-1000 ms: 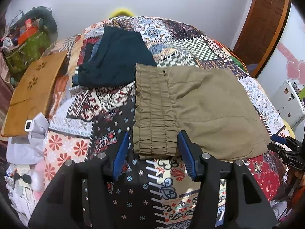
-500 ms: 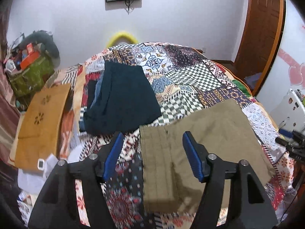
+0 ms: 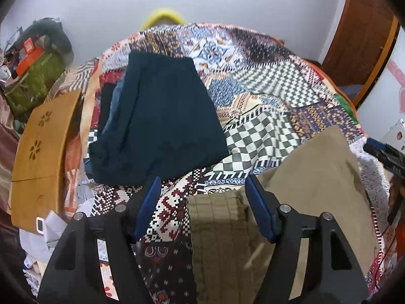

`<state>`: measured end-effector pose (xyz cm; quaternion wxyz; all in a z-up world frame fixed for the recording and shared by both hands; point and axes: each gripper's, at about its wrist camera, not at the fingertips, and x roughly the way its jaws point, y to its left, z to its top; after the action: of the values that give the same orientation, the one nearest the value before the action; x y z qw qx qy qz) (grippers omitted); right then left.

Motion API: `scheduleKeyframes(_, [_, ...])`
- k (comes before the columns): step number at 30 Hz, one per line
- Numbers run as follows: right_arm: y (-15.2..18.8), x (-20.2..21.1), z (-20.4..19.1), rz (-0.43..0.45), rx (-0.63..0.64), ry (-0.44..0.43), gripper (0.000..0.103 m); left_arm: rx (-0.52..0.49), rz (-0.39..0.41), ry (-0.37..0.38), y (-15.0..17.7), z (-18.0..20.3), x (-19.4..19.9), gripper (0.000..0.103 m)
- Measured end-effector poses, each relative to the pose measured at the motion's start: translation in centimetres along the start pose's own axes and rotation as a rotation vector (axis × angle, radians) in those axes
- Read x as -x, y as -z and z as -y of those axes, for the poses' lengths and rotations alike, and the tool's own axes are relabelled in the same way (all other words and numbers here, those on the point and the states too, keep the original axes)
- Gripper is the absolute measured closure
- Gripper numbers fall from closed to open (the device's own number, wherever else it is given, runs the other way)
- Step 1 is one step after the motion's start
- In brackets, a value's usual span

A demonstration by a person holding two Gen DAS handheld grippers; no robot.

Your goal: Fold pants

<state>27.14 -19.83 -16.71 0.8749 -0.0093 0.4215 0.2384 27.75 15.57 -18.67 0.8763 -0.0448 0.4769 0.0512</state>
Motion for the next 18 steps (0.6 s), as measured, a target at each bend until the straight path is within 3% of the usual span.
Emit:
scheduleKeyframes(5, [-1.6,-4.8,2.4,-0.067,-0.031,0.011,0.044,-0.010,-0.067,-0.011,0.3,0.5,-2.8,0.035])
scheduleKeyframes(8, [-2.3,-7.3,3.6,-0.103,-0.072,-0.007,0.045,0.001,-0.069,-0.014,0.8,0.3,-3.4,0.027])
scheduleKeyframes(11, [-2.5,-8.9,4.2,-0.133,-0.101,-0.020,0.059,0.026,-0.081,0.024,1.1,-0.2,-3.9,0.027])
scheduleKeyframes(14, [-2.1,-10.1,4.1,-0.168,-0.073,0.015,0.089,0.034,-0.078,0.037,1.4,-0.6,-4.2,0.028])
scheduleKeyframes(18, [-1.8,-10.4,3.8,-0.185,-0.025,0.036,0.092,0.028,-0.051,0.014,2.1,-0.5,-4.2,0.038])
